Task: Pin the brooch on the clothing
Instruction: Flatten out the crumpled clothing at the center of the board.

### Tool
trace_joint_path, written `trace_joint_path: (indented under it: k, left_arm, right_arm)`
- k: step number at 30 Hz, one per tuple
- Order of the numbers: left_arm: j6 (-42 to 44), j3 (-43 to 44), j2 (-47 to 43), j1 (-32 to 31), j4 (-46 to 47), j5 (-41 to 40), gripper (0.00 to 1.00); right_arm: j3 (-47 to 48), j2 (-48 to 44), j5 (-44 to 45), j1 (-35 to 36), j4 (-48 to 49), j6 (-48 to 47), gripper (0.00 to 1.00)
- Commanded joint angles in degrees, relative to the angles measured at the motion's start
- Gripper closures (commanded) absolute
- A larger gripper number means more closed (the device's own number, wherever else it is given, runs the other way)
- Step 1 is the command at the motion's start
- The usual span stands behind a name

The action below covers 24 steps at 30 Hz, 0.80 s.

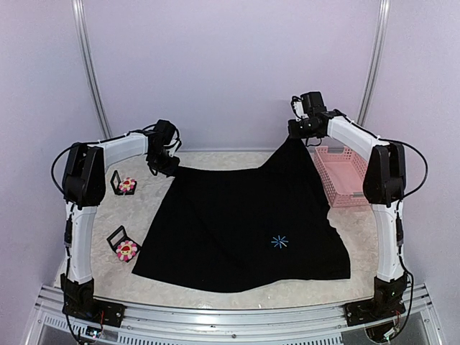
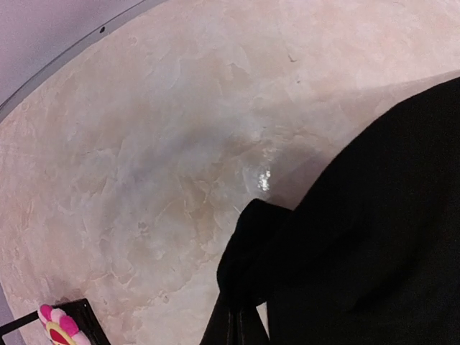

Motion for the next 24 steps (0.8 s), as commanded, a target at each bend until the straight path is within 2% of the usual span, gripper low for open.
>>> trace_joint_path:
  k: [1,7,11,12,13,14,15,16,17,21,24]
  left_arm:
    - [-1.20,4.04,2.38,2.07,2.72,-1.39,1.00]
    - [-1.56,7.04,6.25,4.24,3.60,-2.31,1.00]
    - [-1.46,7.79,7.40,5.12,6.30,-4.49,1.00]
    - [-1.46,8.37,7.66,5.36,6.84,-5.12,0.92]
    - [-1.54,9.36,7.91,5.60,7.18,-5.70,0.77]
    - [-1.53,10.56,8.32,5.71,7.27,-6.57,0.55]
    - [-1.41,11.92,8.60,5.72,7.28,-7.71,0.34]
    - [-1.19,13.25,8.91,5.71,7.20,-8.89,0.11]
    - [-0.81,14.31,8.69,5.52,7.23,-9.41,0.02]
    - [0.53,13.25,3.70,4.16,8.57,-8.66,0.01]
    - [0.96,5.54,-3.52,1.09,10.03,-7.15,0.01]
  right_arm:
    - [4.00,2.93,0.91,-1.76,6.20,3.19,1.00]
    - [4.94,7.00,-2.59,-2.86,13.26,5.48,1.00]
    - [9.69,11.22,-2.75,-3.21,13.88,6.41,1.00]
    - [11.12,12.24,-3.20,-3.44,13.77,6.86,1.00]
    - [12.45,13.22,-3.63,-3.70,13.41,7.44,0.88]
    - [13.71,13.97,-3.96,-3.94,12.86,8.06,0.61]
    - [14.62,14.37,-4.14,-4.12,12.26,8.44,0.40]
    - [15.07,14.36,-4.95,-4.03,11.68,8.50,0.10]
    - [15.11,13.87,-6.06,-4.01,10.82,8.62,0.02]
    - [14.98,9.26,-8.34,-3.13,6.33,6.37,0.00]
    - [12.08,3.32,-5.24,-1.27,-3.04,2.54,0.00]
